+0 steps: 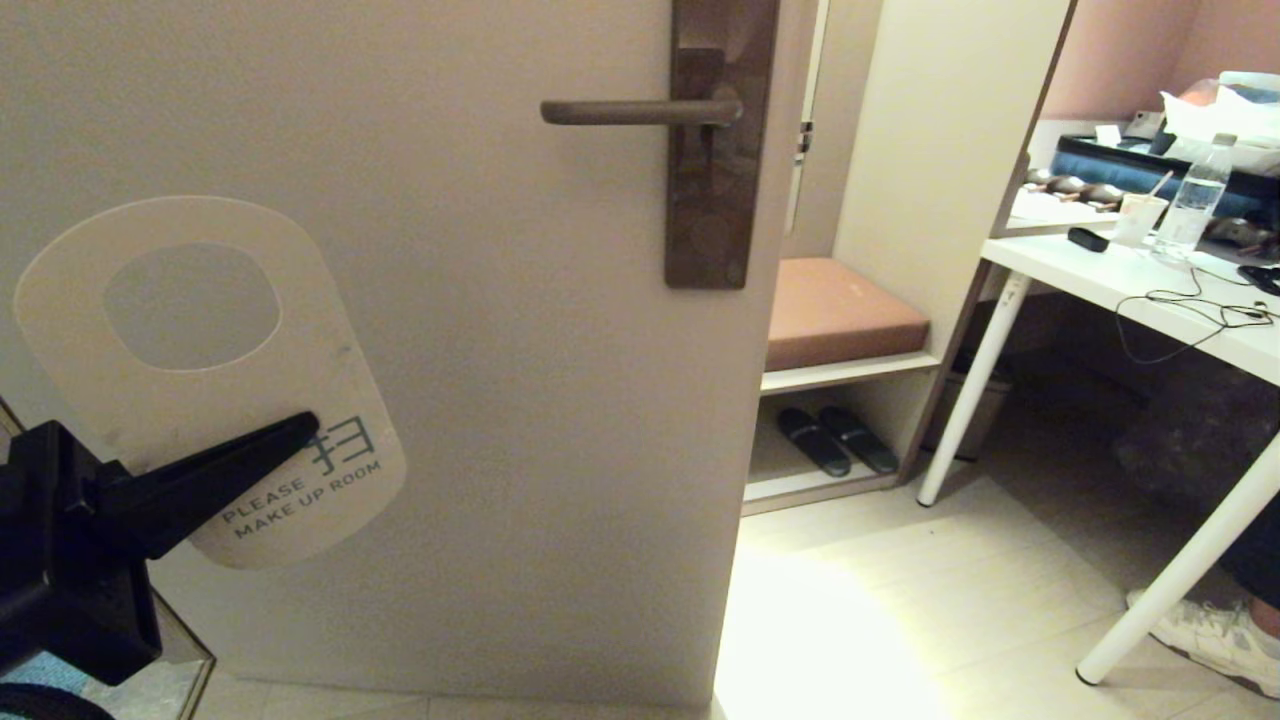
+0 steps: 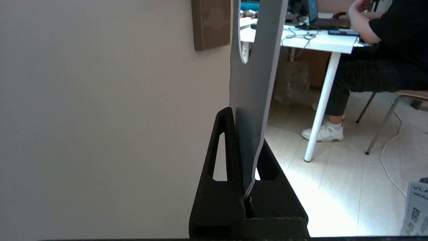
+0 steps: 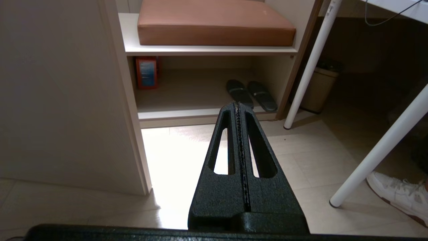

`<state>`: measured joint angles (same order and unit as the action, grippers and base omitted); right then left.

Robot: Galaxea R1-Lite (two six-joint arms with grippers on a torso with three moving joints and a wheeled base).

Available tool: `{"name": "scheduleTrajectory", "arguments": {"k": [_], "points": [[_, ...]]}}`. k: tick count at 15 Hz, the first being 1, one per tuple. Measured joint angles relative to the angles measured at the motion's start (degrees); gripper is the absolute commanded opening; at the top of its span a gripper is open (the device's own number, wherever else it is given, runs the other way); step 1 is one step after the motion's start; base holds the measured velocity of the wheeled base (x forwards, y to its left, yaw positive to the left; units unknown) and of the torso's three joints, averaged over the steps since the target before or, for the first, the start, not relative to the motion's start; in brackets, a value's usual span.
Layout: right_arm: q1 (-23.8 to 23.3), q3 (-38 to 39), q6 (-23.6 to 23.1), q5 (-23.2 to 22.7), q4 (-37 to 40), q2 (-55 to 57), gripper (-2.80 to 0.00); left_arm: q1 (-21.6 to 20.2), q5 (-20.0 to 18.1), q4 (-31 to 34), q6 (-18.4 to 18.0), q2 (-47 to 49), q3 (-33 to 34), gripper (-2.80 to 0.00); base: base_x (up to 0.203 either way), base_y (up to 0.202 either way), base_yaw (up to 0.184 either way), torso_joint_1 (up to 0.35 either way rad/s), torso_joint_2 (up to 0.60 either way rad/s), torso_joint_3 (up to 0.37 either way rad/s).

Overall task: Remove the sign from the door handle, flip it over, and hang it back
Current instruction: Hang the sign back with the other side facing out

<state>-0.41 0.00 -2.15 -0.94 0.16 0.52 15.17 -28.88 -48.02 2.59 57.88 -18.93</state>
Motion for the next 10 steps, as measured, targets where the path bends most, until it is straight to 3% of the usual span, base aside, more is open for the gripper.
{"name": "scheduleTrajectory", "arguments": {"k": [5,10], "points": [[0.06,0.0,0.0,0.0,0.02,-0.48,-2.8,-0.24,0.14,-0.05,0.19,-0.54,0.02,-2.8,0.0,0.0,0.0,0.0,0.0,0.0],[0.04,0.0,-0.02,0.0,0.0,-0.48,-2.8,-2.21,0.42,0.2,3.34,1.28,-4.14,-2.8,0.0,0.0,0.0,0.0,0.0,0.0]]}}
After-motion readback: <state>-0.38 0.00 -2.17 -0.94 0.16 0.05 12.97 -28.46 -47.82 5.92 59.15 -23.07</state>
